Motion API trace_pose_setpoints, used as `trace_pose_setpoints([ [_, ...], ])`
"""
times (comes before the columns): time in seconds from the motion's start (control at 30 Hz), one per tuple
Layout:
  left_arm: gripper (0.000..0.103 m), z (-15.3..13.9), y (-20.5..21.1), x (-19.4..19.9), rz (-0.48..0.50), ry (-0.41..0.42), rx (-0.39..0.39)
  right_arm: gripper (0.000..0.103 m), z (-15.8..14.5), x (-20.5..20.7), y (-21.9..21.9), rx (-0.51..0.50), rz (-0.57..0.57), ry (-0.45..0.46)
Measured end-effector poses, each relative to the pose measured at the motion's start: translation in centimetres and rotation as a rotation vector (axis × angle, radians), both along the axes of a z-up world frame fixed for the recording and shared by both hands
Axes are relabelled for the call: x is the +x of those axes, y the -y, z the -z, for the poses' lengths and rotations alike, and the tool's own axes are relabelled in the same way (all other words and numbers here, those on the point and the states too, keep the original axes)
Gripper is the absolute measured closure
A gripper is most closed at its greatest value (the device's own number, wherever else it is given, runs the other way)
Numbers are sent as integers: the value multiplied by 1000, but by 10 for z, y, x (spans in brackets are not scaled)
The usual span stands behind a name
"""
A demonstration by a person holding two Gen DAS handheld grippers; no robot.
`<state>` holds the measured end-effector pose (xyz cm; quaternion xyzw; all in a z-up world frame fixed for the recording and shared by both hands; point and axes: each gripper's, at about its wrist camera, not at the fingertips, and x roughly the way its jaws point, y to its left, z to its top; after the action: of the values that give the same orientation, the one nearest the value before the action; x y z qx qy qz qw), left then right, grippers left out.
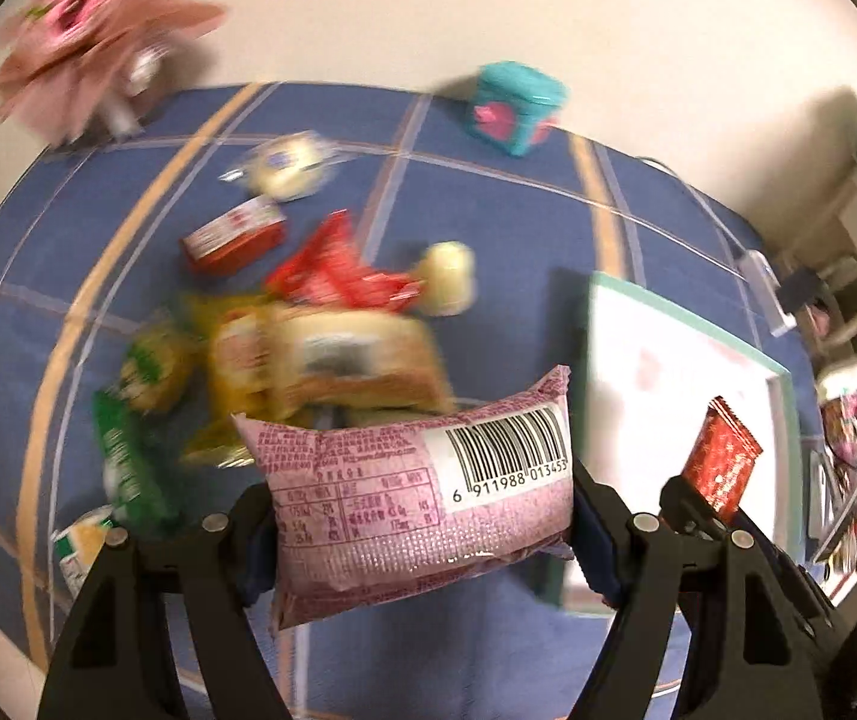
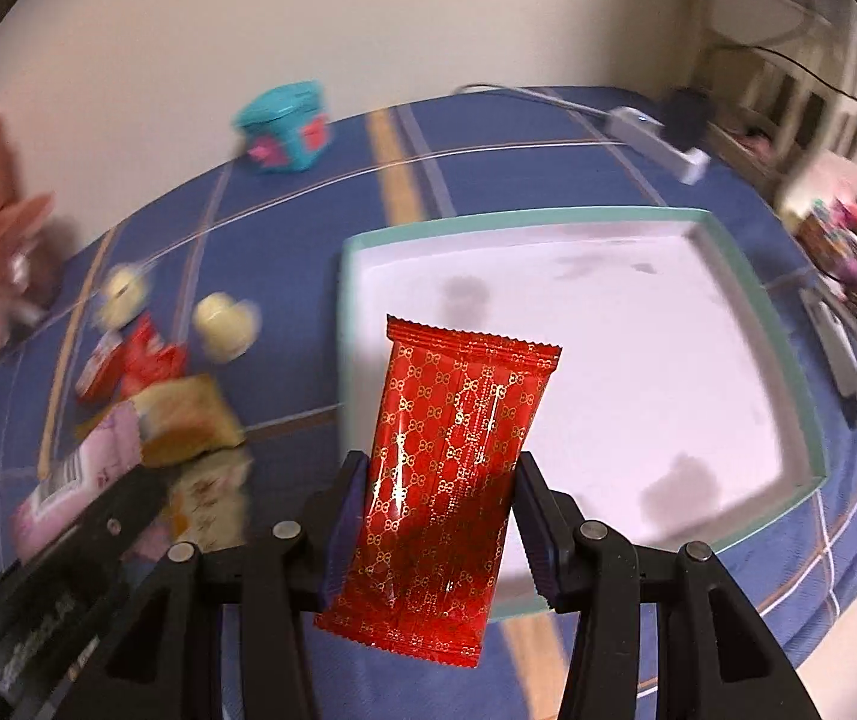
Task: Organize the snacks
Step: 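Carry the red bar with the right tool into the tray while the left tool carries the pink package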
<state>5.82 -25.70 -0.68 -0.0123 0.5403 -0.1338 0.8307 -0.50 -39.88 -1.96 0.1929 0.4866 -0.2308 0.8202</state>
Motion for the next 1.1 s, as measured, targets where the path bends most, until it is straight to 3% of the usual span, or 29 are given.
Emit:
trace_pose_setpoints([
  [0.23,24,1,61,6,132,35,-1,52,9,-11,58,-15,177,-8],
  [0.5,23,10,109,15,220,54,-21,53,13,-27,109,-43,334,-8],
  [0.8,21,29,144,21,284,38,6,52,34,-26,134,-44,370,-64],
  [1.1,19,33,141,16,294,16,12,52,32,-23,130,-46,345,-74],
])
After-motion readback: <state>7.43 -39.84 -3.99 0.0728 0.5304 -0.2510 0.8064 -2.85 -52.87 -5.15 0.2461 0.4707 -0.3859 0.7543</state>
